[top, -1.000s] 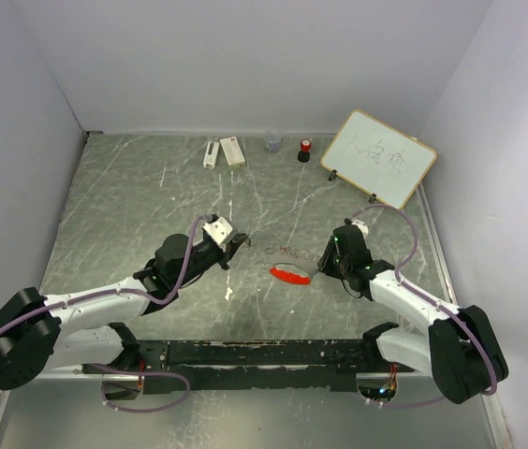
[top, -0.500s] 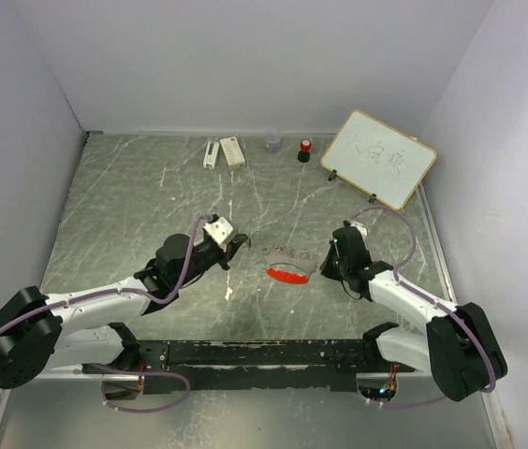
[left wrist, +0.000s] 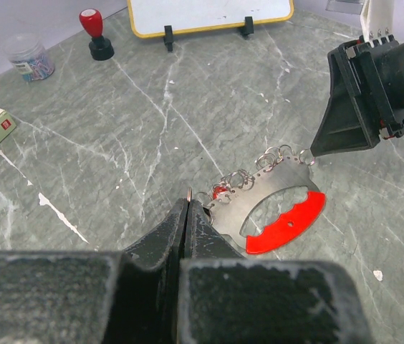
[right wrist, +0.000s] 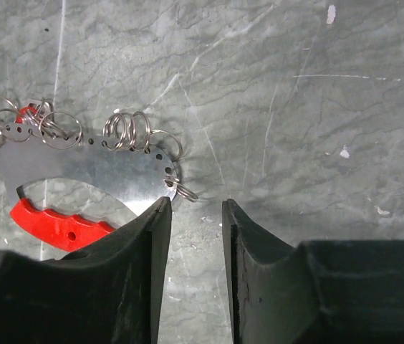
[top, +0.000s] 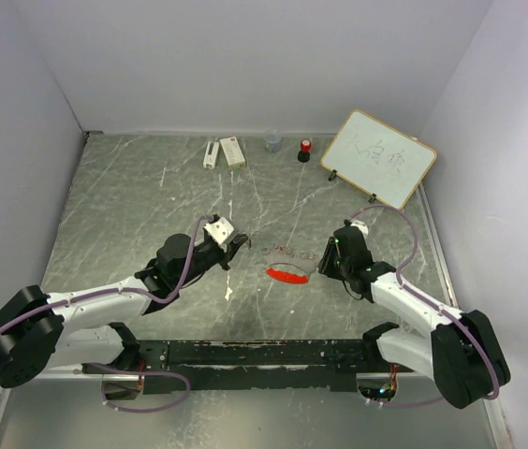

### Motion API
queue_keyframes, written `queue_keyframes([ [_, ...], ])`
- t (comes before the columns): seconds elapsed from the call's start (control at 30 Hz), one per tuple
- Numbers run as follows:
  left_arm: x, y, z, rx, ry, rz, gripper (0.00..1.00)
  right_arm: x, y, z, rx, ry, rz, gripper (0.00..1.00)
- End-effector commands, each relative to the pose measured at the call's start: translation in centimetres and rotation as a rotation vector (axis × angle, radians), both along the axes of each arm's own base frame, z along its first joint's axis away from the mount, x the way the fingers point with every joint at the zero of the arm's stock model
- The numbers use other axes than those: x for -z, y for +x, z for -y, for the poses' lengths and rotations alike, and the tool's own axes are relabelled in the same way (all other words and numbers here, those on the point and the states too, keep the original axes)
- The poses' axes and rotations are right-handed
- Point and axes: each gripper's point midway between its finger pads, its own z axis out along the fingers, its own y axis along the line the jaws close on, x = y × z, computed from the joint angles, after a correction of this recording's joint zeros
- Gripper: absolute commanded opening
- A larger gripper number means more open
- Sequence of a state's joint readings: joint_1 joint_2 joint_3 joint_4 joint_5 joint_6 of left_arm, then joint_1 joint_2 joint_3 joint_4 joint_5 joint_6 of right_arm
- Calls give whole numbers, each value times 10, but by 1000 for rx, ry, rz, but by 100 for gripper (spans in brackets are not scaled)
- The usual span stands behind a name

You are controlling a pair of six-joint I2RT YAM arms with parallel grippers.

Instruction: Put the keys on the keyring

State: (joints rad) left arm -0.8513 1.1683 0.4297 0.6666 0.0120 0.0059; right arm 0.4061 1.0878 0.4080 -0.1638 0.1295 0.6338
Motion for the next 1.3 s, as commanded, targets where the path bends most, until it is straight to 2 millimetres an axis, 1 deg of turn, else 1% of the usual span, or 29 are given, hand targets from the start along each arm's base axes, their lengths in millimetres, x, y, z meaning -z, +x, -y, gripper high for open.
queue_keyframes([
  [0.0,-8,-1,3,19,-38,12,7,-7,8,5,1,-48,26,35],
  [0.27,-7,-1,0,13,-28,12,7,-3,20,-5,-70,-46,56,35],
  [0.4,-7,0,0,8,-23,13,7,-4,25,-10,-94,-40,76,33],
  [0.7,-4,1,1,7,-15,8,7,-5,27,-12,-116,-43,85,20],
  [0.8,-4,1,1,7,-15,8,7,-6,26,-12,-122,-47,90,7],
  [0.93,-3,1,1,6,-16,5,7,-9,23,-16,-151,-28,99,0],
  [1.03,-1,0,1,8,-15,2,7,-16,19,-27,-209,20,121,0],
  [1.13,-1,0,2,11,-19,0,7,-24,18,-27,-212,22,150,0],
  [1.17,-1,0,3,14,-21,-1,7,-27,19,-23,-193,17,162,5],
  [1.23,-1,0,3,15,-23,-2,7,-33,21,-19,-165,4,177,21],
  [1.27,-1,-1,3,16,-23,-1,7,-36,23,-17,-156,-1,183,25],
])
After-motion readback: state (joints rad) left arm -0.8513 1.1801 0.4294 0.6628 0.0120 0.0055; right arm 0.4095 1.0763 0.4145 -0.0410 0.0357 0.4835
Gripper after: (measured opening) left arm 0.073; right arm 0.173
